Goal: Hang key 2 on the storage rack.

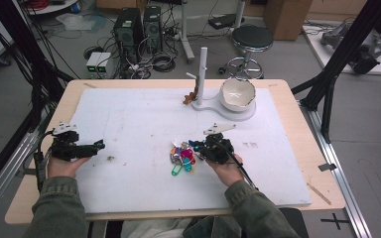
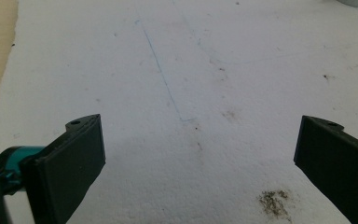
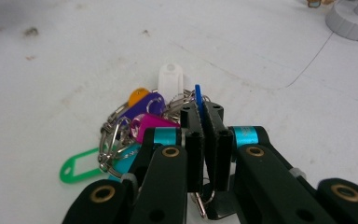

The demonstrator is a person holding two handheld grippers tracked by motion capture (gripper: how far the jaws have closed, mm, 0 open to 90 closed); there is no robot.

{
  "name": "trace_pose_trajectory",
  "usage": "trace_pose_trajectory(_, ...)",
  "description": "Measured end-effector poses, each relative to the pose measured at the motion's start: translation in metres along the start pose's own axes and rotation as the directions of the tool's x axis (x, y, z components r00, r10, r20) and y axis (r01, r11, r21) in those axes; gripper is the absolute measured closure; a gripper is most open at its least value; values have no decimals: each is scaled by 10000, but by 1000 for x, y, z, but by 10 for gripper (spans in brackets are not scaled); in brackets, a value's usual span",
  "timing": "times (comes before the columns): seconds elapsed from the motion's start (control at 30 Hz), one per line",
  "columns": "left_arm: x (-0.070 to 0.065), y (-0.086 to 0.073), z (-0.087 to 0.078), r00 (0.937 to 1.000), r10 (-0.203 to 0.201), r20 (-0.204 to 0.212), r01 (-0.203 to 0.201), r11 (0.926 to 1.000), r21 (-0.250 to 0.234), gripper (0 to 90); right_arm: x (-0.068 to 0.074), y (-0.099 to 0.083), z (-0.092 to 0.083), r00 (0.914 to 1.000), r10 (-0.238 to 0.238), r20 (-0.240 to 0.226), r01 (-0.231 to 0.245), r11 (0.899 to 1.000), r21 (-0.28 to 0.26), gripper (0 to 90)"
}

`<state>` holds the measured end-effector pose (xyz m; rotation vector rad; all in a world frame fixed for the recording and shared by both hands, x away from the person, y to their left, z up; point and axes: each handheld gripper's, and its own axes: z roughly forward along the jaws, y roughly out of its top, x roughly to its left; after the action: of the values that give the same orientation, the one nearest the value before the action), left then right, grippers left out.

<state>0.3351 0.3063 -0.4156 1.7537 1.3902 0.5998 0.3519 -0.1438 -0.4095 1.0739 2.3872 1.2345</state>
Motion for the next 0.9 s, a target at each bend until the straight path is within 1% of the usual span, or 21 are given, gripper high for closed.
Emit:
trace_pose_trajectory(0.07,0,0,0,10000,-10,0,10,10000,-17,22,-2,1,-3,9998,130,-175,-132,9998,-124,875)
trace_pose_trajectory(0.2,0,0,-1,10000,-13,56,13,10000,-66,22,-8,2,-10,9970,609,-475,-633,9967,-507,876)
trace_pose_trajectory(0.3,1,0,-1,10000,-66,64,66,9999,-92,22,-13,2,-17,9921,1025,-718,-1074,9918,-693,876)
trace_pose_trajectory(0.33,2,0,-1,9998,-150,94,152,9998,-140,22,-15,3,-19,9915,1087,-716,-1141,9905,-771,876)
trace_pose_trajectory(0.4,2,0,-2,9998,-160,110,162,9997,-166,22,-17,3,-23,9881,1251,-890,-1327,9876,-842,875)
trace_pose_trajectory(0.47,2,0,-2,9997,-181,132,184,9997,-182,22,-18,4,-25,9867,1285,-998,-1380,9859,-943,876)
trace_pose_trajectory(0.5,2,0,-2,9997,-180,148,183,9997,-185,22,-19,5,-27,9840,1369,-1142,-1483,9841,-980,876)
trace_pose_trajectory(0.53,2,0,-2,9997,-189,155,192,9996,-192,22,-19,5,-28,9837,1337,-1200,-1464,9838,-1038,876)
trace_pose_trajectory(0.6,2,0,-2,9997,-182,156,185,9997,-186,22,-19,7,-31,9809,1438,-1307,-1588,9809,-1124,876)
trace_pose_trajectory(0.7,2,0,-1,9996,-213,205,217,9996,-198,22,-21,9,-36,9749,1651,-1493,-1848,9741,-1299,876)
trace_pose_trajectory(0.83,2,0,-1,9996,-142,238,146,9998,-152,22,-23,13,-43,9692,1831,-1649,-2066,9685,-1391,876)
trace_pose_trajectory(0.87,2,0,-1,9996,-132,235,136,9998,-150,22,-25,14,-46,9680,1831,-1717,-2097,9658,-1524,876)
trace_pose_trajectory(0.9,2,0,-1,9996,-153,231,157,9998,-152,22,-26,15,-49,9648,1899,-1820,-2195,9625,-1593,876)
